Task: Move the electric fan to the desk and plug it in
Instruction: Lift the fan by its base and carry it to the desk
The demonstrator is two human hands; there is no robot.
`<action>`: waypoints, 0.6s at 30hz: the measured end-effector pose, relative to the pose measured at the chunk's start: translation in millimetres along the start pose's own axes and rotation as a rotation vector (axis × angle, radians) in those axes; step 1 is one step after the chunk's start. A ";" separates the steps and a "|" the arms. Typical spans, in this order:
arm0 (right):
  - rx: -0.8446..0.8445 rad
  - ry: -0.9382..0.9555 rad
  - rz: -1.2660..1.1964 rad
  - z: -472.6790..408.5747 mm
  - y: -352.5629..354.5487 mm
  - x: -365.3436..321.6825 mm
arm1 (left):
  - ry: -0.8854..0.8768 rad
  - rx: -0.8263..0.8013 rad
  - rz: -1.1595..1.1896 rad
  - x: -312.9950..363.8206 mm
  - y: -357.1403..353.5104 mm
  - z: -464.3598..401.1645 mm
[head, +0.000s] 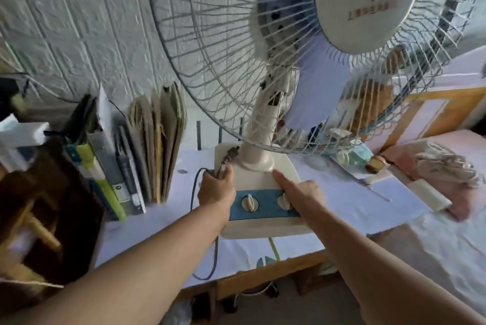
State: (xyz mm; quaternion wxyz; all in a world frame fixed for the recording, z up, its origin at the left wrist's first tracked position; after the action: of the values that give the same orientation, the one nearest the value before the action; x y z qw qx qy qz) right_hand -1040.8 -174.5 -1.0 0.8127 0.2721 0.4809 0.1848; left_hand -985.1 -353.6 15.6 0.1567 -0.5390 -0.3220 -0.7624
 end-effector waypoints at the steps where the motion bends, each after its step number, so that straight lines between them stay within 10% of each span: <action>1: -0.009 0.003 0.023 -9.3 -0.6 4.5 | 0.017 0.010 0.000 -6.0 -8.8 -1.1; 18: -0.116 0.071 0.180 -135.5 -8.5 72.5 | 0.175 0.094 -0.020 -87.4 -138.9 -15.2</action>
State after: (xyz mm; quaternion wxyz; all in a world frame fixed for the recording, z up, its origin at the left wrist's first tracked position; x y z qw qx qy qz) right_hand -1126.0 -104.6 -108.4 0.7896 0.2600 0.4717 0.2942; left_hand -1045.2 -269.8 -113.0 0.2017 -0.4589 -0.3481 -0.7922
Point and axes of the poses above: each hand's wrist, its own z-axis away from the middle knuckle, its own y-axis out of the back of the hand, x = y × z, the point moved 3 cm from there along -z, towards the middle knuckle, and after that the axes turned 5 degrees about -y, right-handed, at the moved point
